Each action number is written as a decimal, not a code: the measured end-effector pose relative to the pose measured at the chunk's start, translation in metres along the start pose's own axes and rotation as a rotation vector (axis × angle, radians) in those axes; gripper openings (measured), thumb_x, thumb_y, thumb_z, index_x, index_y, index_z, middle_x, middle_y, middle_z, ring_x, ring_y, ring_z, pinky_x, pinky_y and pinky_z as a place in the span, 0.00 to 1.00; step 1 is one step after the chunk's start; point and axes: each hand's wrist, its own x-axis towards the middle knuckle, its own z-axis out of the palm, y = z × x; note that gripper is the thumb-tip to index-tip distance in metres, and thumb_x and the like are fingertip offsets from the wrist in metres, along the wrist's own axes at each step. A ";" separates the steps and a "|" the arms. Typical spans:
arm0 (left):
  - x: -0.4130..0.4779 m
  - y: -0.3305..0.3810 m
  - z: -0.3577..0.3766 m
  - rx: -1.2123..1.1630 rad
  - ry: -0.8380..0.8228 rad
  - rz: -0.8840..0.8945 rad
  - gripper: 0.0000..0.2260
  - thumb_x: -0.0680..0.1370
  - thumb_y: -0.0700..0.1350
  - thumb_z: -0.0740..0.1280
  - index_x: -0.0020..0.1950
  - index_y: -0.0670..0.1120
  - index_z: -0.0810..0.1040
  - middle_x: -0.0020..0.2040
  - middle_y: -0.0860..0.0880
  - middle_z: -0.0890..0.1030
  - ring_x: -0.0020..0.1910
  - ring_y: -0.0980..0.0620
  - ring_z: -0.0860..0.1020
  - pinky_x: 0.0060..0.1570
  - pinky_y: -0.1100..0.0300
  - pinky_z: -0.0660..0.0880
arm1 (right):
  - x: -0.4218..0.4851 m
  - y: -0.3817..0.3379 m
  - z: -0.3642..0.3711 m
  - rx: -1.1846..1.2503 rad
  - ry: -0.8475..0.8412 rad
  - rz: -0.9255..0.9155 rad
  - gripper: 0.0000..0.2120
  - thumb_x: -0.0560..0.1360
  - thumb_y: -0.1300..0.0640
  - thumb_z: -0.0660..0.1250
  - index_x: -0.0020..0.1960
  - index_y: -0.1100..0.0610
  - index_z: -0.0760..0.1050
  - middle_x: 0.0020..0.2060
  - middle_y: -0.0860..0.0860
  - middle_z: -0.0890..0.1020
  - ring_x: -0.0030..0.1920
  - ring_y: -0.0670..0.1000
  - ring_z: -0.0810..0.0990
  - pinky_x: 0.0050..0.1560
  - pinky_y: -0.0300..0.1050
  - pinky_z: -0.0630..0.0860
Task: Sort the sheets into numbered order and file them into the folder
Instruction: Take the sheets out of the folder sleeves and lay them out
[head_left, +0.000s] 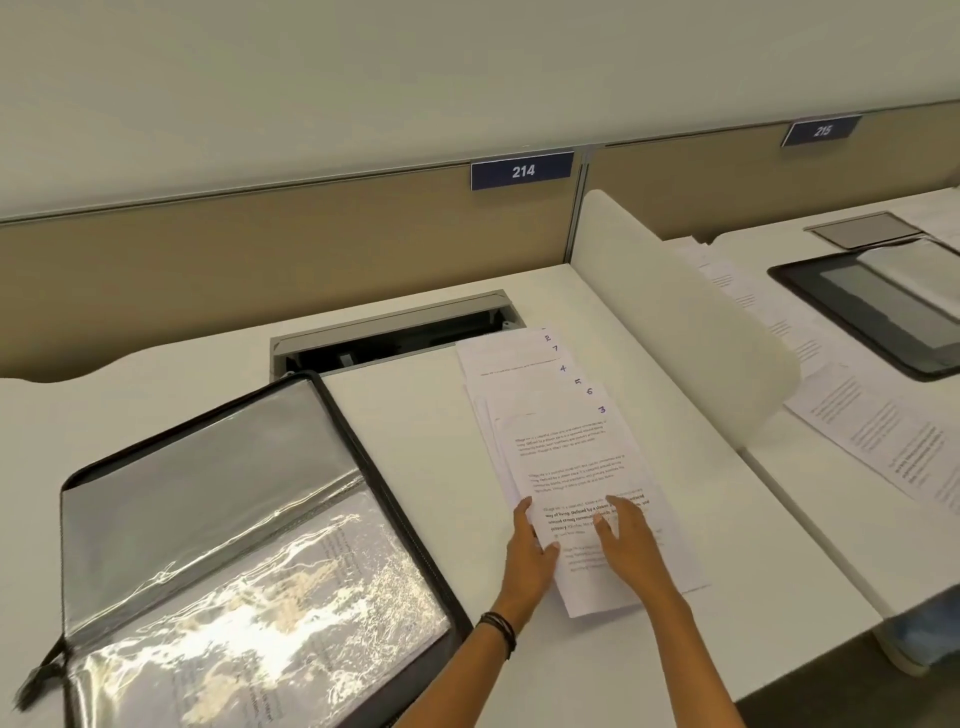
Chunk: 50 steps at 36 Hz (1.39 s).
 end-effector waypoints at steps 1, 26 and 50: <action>0.000 -0.001 -0.001 0.006 -0.018 0.000 0.28 0.80 0.34 0.60 0.75 0.47 0.52 0.68 0.46 0.71 0.63 0.52 0.72 0.60 0.67 0.71 | -0.001 0.004 0.002 -0.016 -0.007 0.004 0.22 0.81 0.55 0.57 0.72 0.61 0.60 0.72 0.57 0.63 0.72 0.55 0.62 0.71 0.50 0.58; -0.023 -0.028 -0.141 0.271 0.342 0.255 0.16 0.79 0.36 0.62 0.55 0.58 0.73 0.55 0.54 0.76 0.52 0.55 0.75 0.55 0.62 0.72 | -0.002 -0.030 0.038 -0.026 0.088 0.004 0.23 0.78 0.62 0.62 0.72 0.61 0.62 0.75 0.62 0.54 0.75 0.61 0.51 0.73 0.53 0.53; -0.061 -0.079 -0.231 0.924 0.087 0.164 0.47 0.62 0.81 0.36 0.74 0.57 0.41 0.74 0.52 0.34 0.72 0.49 0.29 0.64 0.60 0.22 | -0.043 -0.138 0.113 0.134 -0.541 -0.091 0.10 0.78 0.61 0.60 0.57 0.52 0.74 0.51 0.52 0.80 0.49 0.48 0.80 0.42 0.35 0.74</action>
